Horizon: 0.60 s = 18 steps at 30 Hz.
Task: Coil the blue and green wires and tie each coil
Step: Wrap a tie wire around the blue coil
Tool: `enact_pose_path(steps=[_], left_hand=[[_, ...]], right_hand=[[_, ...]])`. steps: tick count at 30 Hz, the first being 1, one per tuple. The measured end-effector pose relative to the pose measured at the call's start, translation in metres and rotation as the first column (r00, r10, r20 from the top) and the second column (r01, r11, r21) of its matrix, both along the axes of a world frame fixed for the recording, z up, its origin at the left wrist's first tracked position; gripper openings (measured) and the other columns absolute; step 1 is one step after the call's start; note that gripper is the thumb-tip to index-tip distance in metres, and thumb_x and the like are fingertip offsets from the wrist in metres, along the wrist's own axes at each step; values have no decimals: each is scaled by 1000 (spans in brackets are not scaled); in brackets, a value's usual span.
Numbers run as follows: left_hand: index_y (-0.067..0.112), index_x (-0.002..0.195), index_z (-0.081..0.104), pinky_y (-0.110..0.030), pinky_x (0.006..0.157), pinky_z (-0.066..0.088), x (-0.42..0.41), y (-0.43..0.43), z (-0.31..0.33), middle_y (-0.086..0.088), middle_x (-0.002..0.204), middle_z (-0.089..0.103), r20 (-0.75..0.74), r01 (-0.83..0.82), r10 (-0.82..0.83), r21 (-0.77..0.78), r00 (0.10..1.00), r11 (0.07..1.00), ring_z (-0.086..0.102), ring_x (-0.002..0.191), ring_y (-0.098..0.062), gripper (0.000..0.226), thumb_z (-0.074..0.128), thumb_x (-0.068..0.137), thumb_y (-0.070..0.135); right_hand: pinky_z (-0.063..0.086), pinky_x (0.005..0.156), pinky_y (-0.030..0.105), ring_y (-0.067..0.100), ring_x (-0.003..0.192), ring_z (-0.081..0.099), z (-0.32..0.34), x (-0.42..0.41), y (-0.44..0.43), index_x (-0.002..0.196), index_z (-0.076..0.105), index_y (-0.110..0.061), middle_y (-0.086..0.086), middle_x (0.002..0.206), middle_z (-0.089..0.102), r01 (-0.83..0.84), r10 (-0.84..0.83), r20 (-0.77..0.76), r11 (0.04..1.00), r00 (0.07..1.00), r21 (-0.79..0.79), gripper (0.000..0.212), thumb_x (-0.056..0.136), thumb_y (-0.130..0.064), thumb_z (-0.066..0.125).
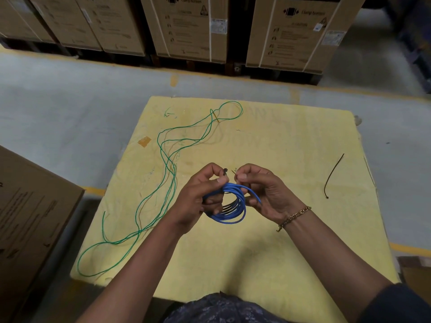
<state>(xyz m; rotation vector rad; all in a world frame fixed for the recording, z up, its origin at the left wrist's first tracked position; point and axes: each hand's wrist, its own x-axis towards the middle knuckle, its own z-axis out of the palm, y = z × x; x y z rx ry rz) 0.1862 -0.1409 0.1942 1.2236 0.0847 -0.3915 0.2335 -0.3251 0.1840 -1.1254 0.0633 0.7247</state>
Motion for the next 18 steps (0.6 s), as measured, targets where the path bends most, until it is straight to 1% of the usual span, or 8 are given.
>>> enact_pose_path(steps=[2, 3, 5, 10, 18], left_hand=[[19, 81, 53, -28, 50, 32, 0, 1, -1, -4, 60, 18, -3, -14, 14, -13, 1000, 1000, 16, 43, -12, 12, 58, 90, 23], [18, 81, 53, -28, 50, 32, -1, 1, -2, -3, 58, 21, -2, -15, 15, -17, 1000, 1000, 17, 42, -11, 12, 58, 90, 23], [15, 83, 51, -28, 49, 32, -1, 1, -2, 3, 53, 30, 5, -9, 9, -16, 1000, 1000, 19, 41, -9, 12, 57, 91, 23], [6, 92, 47, -28, 50, 30, -2, 1, 2, 11, 50, 39, 35, 30, -30, 3, 999, 1000, 21, 39, -5, 18, 53, 93, 23], [11, 86, 50, -28, 48, 31, -2, 1, 1, 9, 49, 34, 30, 30, -30, -13, 999, 999, 19, 39, -6, 16, 54, 93, 24]], right_hand=[[30, 39, 19, 10, 56, 46, 2, -1, 1, 76, 64, -13, 0, 68, 52, -8, 8, 15, 1000, 1000, -21, 2, 77, -12, 64], [30, 39, 19, 9, 55, 46, 3, -2, 2, 75, 64, -14, 0, 67, 51, -9, 10, 22, 999, 1000, -35, 3, 77, -12, 64], [29, 38, 19, 9, 54, 47, 4, -3, 3, 73, 65, -15, -1, 65, 51, -9, 11, 32, 998, 999, -60, 4, 77, -13, 64], [30, 39, 19, 8, 54, 49, 5, -3, 4, 73, 66, -15, -3, 64, 54, -20, 24, 42, 995, 999, -102, 4, 77, -16, 65], [29, 38, 19, 8, 55, 50, 5, -5, 4, 74, 66, -14, -1, 66, 55, -9, 14, 57, 997, 998, -80, 5, 79, -16, 66]])
